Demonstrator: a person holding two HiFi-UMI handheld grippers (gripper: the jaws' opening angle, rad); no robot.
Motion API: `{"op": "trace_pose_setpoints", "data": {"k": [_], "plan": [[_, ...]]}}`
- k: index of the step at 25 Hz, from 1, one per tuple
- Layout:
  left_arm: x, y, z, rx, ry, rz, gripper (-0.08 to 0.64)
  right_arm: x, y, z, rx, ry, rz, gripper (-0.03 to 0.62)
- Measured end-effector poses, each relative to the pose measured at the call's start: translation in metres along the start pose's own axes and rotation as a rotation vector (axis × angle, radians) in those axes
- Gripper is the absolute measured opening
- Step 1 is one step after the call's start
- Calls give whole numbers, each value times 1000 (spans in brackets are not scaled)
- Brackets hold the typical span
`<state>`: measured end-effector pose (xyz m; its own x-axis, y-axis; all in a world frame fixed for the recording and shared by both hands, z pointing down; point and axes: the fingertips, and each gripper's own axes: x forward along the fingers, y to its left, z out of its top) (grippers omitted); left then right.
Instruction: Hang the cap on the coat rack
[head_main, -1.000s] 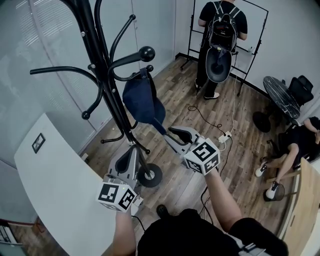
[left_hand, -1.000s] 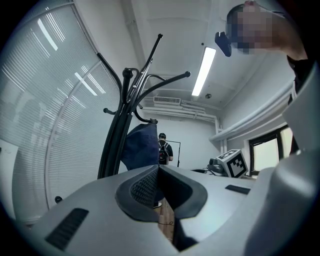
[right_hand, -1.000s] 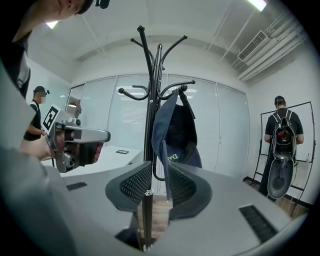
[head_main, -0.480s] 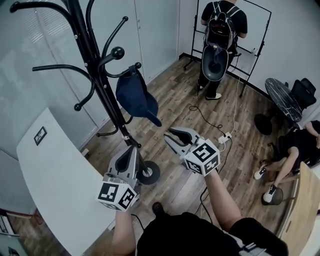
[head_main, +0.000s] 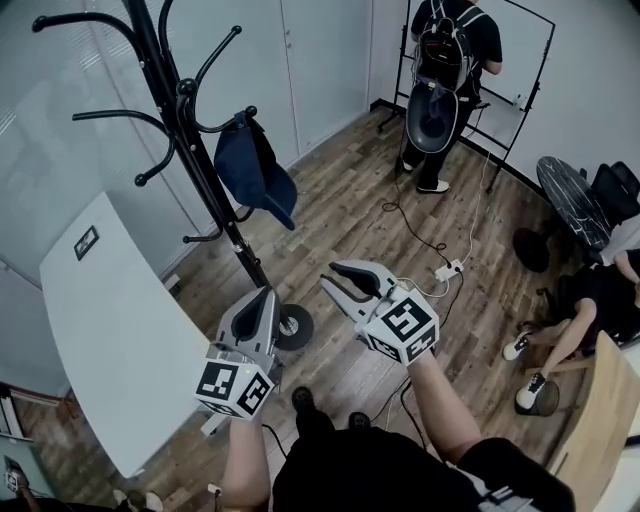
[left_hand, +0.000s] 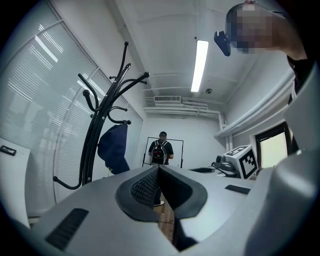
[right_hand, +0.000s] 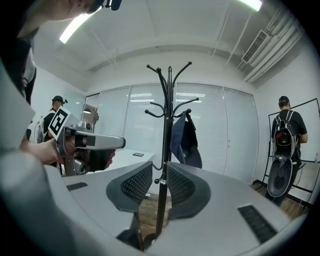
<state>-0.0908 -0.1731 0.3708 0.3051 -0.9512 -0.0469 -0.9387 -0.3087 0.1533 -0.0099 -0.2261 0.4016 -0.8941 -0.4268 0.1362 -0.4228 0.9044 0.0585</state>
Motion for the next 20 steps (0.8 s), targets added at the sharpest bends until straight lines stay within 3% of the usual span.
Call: {"op": "trace_pose_setpoints", "data": {"k": [11,20], "plan": [[-24,-58,-33,-19,45,68,14,-72,24,-1,15,-68,50,66],[-30,-73,-40,-11,54,90,14,-88,33,-1,28,-100,68,43]]}}
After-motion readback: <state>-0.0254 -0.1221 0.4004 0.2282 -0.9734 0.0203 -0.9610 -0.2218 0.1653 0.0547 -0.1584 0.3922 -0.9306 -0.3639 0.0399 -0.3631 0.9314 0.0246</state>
